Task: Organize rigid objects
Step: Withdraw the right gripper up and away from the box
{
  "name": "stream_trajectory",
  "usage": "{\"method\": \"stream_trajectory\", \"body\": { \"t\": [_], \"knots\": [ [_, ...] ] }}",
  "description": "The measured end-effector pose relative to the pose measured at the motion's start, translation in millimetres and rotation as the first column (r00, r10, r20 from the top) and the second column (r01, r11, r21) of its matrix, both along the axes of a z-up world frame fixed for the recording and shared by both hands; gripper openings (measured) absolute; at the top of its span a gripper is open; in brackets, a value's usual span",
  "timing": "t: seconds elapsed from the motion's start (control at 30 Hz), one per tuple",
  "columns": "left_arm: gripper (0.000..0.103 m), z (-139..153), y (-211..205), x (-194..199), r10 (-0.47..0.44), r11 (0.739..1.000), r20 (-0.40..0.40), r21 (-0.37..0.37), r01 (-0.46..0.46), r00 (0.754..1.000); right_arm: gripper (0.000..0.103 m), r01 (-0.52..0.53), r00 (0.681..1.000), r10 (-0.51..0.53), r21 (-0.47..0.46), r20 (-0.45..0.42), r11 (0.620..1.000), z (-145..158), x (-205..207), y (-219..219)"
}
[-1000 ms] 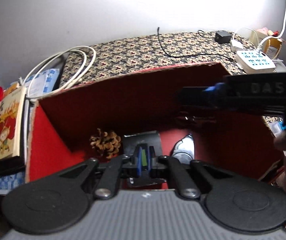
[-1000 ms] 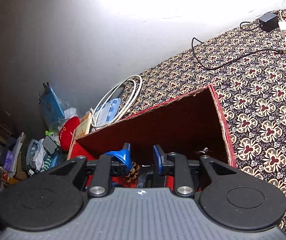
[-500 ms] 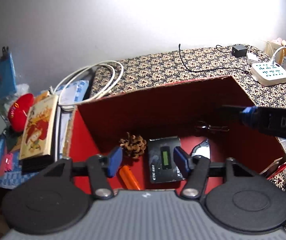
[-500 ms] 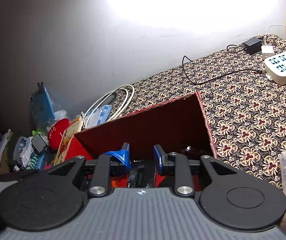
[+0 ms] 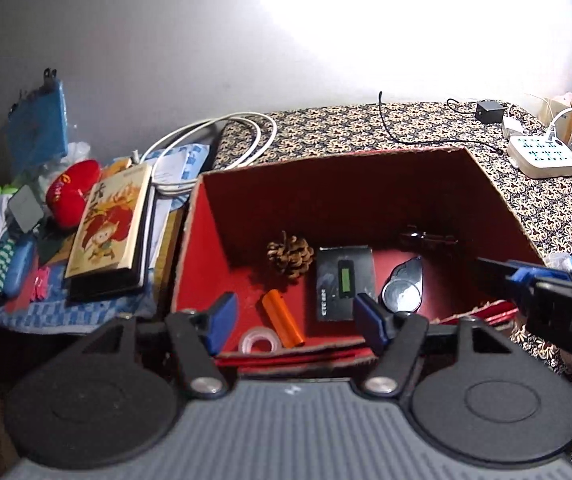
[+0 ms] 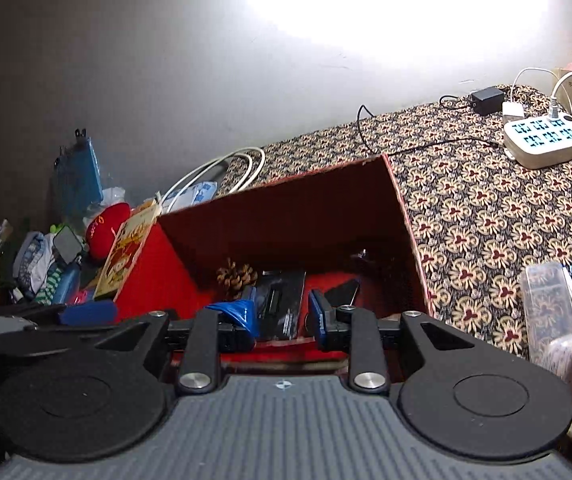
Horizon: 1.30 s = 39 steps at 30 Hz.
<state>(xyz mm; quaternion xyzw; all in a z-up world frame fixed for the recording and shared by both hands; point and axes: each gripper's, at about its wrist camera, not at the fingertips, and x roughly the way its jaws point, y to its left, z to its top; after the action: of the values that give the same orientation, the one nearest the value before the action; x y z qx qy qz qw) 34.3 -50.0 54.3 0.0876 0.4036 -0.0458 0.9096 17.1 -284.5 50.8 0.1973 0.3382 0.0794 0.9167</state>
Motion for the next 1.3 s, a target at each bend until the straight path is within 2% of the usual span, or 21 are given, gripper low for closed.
{"method": "stream_trajectory", "body": {
  "t": [0.17, 0.33, 0.47, 0.67, 1.1, 1.3],
  "knots": [
    [0.073, -8.1, 4.5, -14.5, 0.018, 1.000, -0.024, 0.012, -0.018, 1.000, 0.011, 0.001, 1.000, -0.002, -0.032, -0.024, 0.999, -4.3, -15.8, 8.2],
    [0.082, -24.4, 5.7, -24.9, 0.022, 0.999, -0.058, 0.027, -0.021, 0.998, 0.011, 0.015, 0.998, -0.016, -0.017, -0.063, 1.000, -13.8, -26.8, 12.2],
    [0.093, -35.7, 4.8, -33.9, 0.012, 1.000, -0.077, 0.025, -0.010, 0.997, 0.012, 0.000, 0.997, -0.005, -0.065, -0.078, 0.998, -20.4, -33.5, 19.9],
    [0.092, -52.0, 3.5, -39.9, 0.022, 0.999, -0.132, 0.038, -0.017, 0.991, 0.013, -0.010, 0.991, -0.002, -0.088, -0.137, 0.996, -32.2, -37.1, 22.7],
    [0.092, -87.2, 10.1, -42.1, 0.056, 0.998, -0.297, 0.013, -0.055, 0.953, 0.014, -0.020, 0.963, -0.023, -0.154, -0.270, 0.988, -54.7, -42.9, 28.9],
    [0.092, -94.4, 10.5, -42.4, 0.066, 0.998, -0.334, 0.017, -0.065, 0.940, 0.015, -0.042, 0.946, -0.016, -0.172, -0.323, 0.984, -60.7, -43.9, 33.7]
  ]
}}
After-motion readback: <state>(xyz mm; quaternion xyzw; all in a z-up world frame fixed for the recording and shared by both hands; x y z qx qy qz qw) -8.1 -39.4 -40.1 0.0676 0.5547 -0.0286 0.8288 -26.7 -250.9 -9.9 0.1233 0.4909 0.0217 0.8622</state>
